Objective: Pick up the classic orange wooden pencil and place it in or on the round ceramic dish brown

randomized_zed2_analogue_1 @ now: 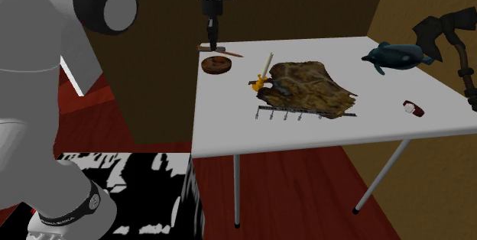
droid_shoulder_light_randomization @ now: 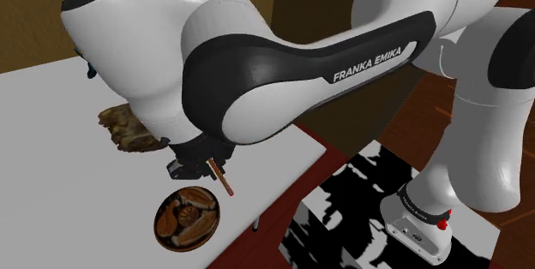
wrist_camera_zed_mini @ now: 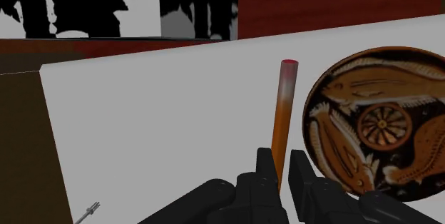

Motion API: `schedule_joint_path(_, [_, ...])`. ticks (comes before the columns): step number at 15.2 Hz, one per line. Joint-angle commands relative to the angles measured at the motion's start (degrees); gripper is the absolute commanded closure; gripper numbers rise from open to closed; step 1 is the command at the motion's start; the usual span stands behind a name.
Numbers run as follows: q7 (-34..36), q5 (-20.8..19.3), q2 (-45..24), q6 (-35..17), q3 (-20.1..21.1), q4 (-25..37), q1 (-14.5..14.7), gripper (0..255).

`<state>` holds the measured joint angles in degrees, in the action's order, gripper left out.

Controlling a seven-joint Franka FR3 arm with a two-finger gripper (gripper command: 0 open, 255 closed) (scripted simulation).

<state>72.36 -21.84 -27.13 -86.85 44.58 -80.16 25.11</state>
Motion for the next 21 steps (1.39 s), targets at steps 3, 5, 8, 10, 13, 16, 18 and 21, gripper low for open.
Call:
schedule_joint_path(3, [3.88, -3.88, -8.69, 5.66, -1.39, 13.25, 9.41, 255])
schedule_joint_path(5, [4.79, -6.55, -15.19, 10.56, -2.95, 25.06, 16.61, 255])
schedule_joint_path(8, [5.34, -6.2, -14.64, 7.82, -2.85, 21.44, 15.37, 255])
schedule_joint_path(10, [5.68, -6.13, -14.48, 6.16, -2.76, 19.39, 14.68, 255])
schedule_joint_path(13, [6.15, -6.12, -14.38, 3.78, -2.69, 16.59, 13.79, 255])
schedule_joint_path(16, [6.6, -6.2, -14.46, 1.53, -2.7, 14.15, 13.08, 255])
schedule_joint_path(18, [6.88, -6.31, -14.59, 0.1, -2.75, 12.68, 12.69, 255])
schedule_joint_path(21, [7.3, -6.54, -14.92, -1.95, -2.86, 10.7, 12.21, 255])
